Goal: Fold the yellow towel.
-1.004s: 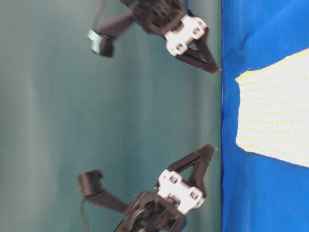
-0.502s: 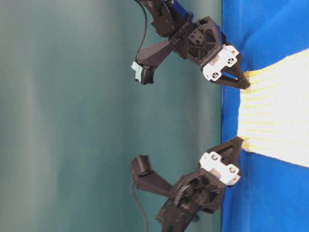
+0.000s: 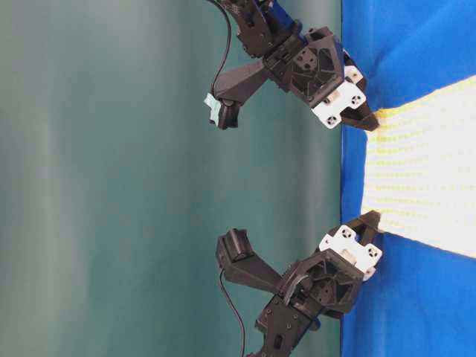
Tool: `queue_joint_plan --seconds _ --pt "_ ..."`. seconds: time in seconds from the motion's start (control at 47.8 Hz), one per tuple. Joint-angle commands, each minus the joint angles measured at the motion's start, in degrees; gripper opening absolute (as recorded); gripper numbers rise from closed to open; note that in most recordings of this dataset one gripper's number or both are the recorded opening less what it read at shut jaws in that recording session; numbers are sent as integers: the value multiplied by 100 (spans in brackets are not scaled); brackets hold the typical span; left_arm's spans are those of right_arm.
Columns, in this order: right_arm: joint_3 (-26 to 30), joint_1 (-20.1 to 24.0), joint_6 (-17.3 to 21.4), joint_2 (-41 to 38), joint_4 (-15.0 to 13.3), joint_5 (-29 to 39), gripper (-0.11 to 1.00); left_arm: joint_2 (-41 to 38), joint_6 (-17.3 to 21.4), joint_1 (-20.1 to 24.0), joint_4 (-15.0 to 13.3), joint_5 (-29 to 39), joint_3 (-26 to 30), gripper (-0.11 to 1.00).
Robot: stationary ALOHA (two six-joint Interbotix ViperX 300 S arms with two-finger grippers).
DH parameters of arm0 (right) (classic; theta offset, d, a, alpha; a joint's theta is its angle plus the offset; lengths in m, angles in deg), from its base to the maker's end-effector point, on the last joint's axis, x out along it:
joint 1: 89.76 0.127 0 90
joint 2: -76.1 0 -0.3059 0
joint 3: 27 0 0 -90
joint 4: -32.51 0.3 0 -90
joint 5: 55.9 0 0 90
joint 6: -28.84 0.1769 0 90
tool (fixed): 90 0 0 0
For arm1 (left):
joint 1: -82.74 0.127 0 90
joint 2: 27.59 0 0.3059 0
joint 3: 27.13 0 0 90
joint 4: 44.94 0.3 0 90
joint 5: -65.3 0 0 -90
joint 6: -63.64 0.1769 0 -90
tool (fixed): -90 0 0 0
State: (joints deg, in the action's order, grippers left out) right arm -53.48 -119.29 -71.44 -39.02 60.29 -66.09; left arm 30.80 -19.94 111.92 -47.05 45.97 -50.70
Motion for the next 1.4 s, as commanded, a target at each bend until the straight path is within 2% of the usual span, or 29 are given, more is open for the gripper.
queue_joint_plan --seconds 0.0,0.544,0.795,1.025,1.234,1.38 --pt "26 18 0 79 53 -35 5 79 88 -9 -9 -35 88 4" --pt "-158 0 -9 677 70 -53 5 650 158 -35 -9 316 167 4" --pt "-202 132 -18 738 70 -26 5 765 114 -290 -9 396 44 4" --pt "-562 773 9 1143 114 -44 5 1187 44 -940 -18 457 -316 4" --pt "-1020 1556 26 1538 519 -176 5 1547 -53 -1503 -53 457 -791 4" --pt "-1345 2162 26 1758 835 -404 5 1767 -299 -1978 -53 457 -1090 4"
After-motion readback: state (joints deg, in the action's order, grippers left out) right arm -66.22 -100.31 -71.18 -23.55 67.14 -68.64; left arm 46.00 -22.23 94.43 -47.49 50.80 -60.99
